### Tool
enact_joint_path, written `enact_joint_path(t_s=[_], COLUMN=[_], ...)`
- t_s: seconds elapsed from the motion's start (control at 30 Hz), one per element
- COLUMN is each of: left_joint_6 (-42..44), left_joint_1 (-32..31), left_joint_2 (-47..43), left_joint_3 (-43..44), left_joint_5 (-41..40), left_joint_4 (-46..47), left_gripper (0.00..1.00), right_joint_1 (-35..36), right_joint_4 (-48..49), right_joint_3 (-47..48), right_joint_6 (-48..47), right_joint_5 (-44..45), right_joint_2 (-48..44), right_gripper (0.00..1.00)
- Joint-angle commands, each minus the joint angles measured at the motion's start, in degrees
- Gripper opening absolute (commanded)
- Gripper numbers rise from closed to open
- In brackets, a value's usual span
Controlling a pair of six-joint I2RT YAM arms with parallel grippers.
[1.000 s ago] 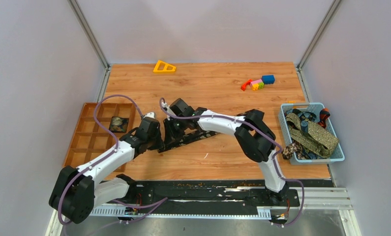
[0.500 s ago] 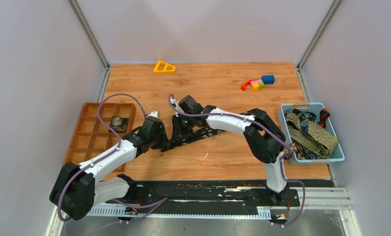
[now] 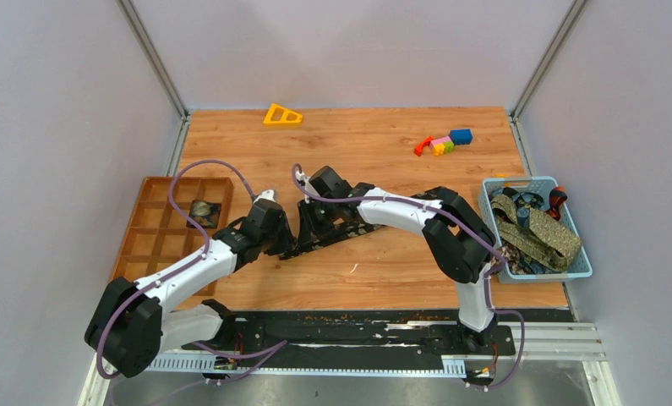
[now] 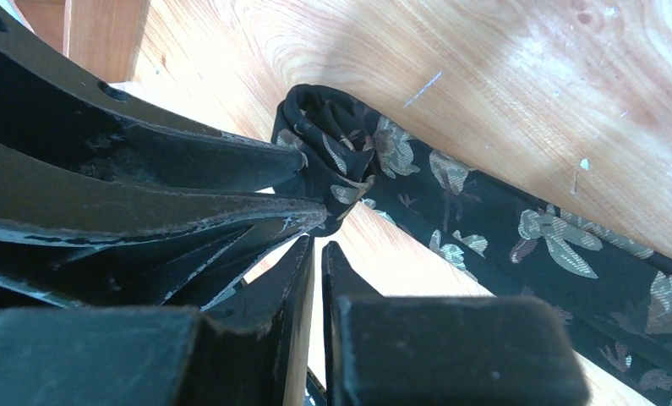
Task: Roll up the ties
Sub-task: Roll the tie at the center of the board.
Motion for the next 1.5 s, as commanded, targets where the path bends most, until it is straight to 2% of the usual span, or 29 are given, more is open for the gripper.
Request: enact_joint_path(t_s=[0.0,0.13,0.3,0.5,0.7,1.17,1.47], left_joint_6=[-2.17,-2.59,-3.00,-3.23,-3.64,-4.93,-4.45], left_joint_1=[-0.28,-0.30,-0.34,-0.35,-0.32,-0.33,-0.36], left_joint_2=[0.23,0.19,0.22,0.64,1.01,-2.36,-6.11], left_joint_3=[-0.75,-0.95,-1.81,-3.63,-4.64,-5.00,-3.86], left_joint_5=[0.90,0.76,0.03,-0.35,-0.68,-1.33,-2.72], left_joint_4=[4.18,5.17,6.22,7.93,10.13,10.19,6.34], left_gripper=[0.38,0.34,0.15,0.00,0.00,0.00,0.11], right_joint_1=[-0.27,-0.31,-0.30,-0.30,-0.17,-0.08,0.01], right_joint_4=[1.07,1.23,1.48,1.83,1.86,2.12,3.27], right_joint_3=[-0.46,-0.57,-0.66,-0.41,0.57,2.31,2.98], right_joint_6=[-0.66,-0.41,-0.15,0.53,1.11,2.05,2.69], right_joint_5=[0.80,0.73,0.72,0.89,0.63,-0.02,-1.35], right_joint_2=[-3.26,-3.29,-2.84,-1.36,0.48,4.68,5.11], right_gripper=[0.10,0.10,0.14,0.30,0.34,0.35,0.35])
